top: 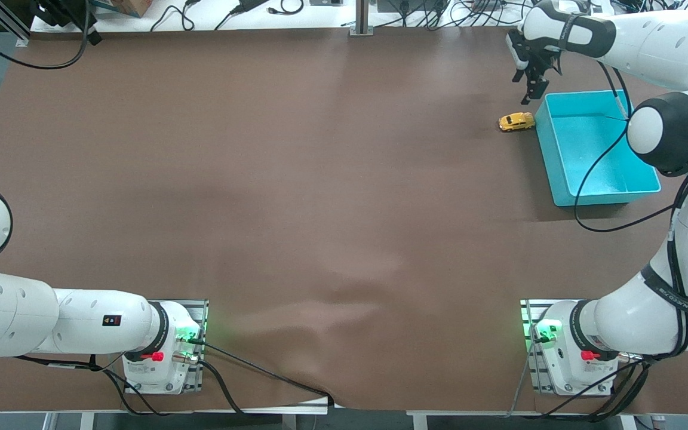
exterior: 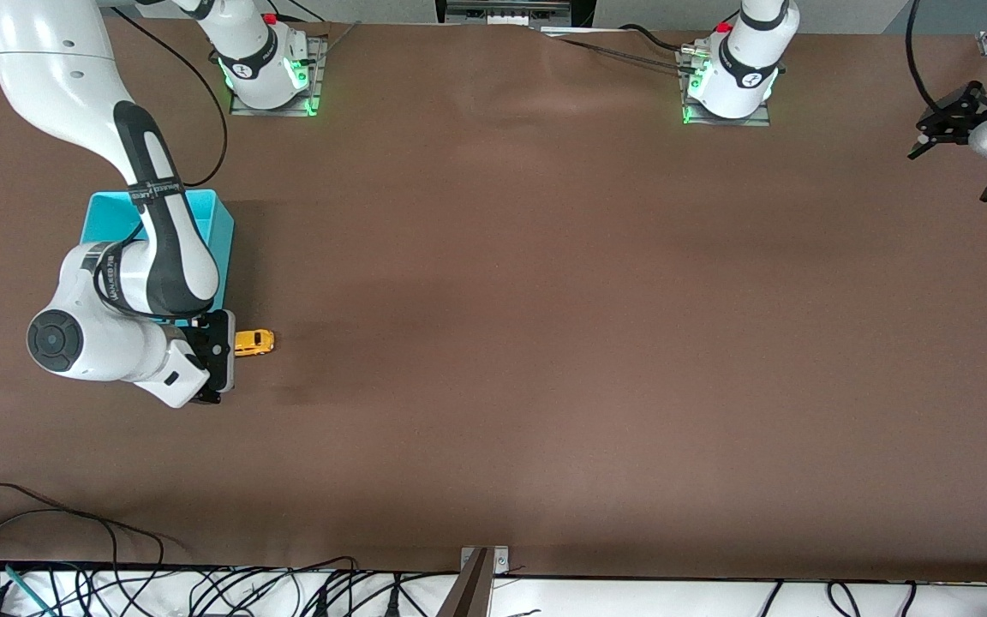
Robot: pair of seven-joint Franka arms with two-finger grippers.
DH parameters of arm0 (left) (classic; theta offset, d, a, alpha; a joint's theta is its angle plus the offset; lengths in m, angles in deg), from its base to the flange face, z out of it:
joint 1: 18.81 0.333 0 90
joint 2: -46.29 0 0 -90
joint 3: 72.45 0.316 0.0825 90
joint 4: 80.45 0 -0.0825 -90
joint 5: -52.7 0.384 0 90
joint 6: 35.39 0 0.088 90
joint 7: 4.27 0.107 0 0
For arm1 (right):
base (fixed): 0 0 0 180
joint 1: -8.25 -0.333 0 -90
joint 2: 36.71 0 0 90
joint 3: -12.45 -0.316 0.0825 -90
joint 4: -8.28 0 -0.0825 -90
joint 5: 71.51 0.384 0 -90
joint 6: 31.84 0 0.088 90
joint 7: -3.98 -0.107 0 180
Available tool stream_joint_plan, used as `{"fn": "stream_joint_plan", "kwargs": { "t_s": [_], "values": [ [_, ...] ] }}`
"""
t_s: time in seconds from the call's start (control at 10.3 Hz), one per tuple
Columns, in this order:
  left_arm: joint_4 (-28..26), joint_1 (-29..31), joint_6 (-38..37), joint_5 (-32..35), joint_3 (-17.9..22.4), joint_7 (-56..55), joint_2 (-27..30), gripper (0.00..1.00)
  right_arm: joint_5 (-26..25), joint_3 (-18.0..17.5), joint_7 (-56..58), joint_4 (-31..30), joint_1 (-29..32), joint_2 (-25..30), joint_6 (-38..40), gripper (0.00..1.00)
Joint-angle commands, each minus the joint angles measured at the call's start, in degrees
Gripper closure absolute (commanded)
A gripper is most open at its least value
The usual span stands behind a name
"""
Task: Wind up and store yellow beetle car
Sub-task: 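Grasp the yellow car beside the bin with the right gripper while the left gripper withdraws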
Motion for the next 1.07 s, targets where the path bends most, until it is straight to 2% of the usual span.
{"fn": "stream_joint_plan", "kwargs": {
  "t_s": [0.0, 0.19, 0.68, 0.78, 0.97],
  "values": [
    [2.72, 0.34, -2.12, 0.34, -2.33, -10.79, -1.23, 0.0, 1.46, -0.22, 2.43, -6.52, 0.56, 3.71, -4.28, 0.0],
    [2.72, 0.51, -2.03, 0.42, -4.35, -20.91, -1.32, 0.0, 1.46, -0.3, 2.43, -10.14, 0.56, 4.6, -7.89, 0.0],
    [0.36, 0.78, 3.94, -1.25, -4.62, -21.74, -0.8, 0.0, 1.54, -2.06, 2.16, -19.54, 0.56, 7.15, -18.78, 0.0],
    [0.0, 0.78, 4.47, -1.6, -4.63, -23.65, -0.62, 0.0, 1.54, -2.06, 2.16, -20.16, 0.56, 7.33, -19.76, 0.13],
    [-3.41, 0.78, 6.92, -3.44, -4.71, -33.02, 1.48, 0.0, 1.54, -1.98, 2.25, -20.26, 0.65, 7.51, -19.86, 0.3]
  ]
}}
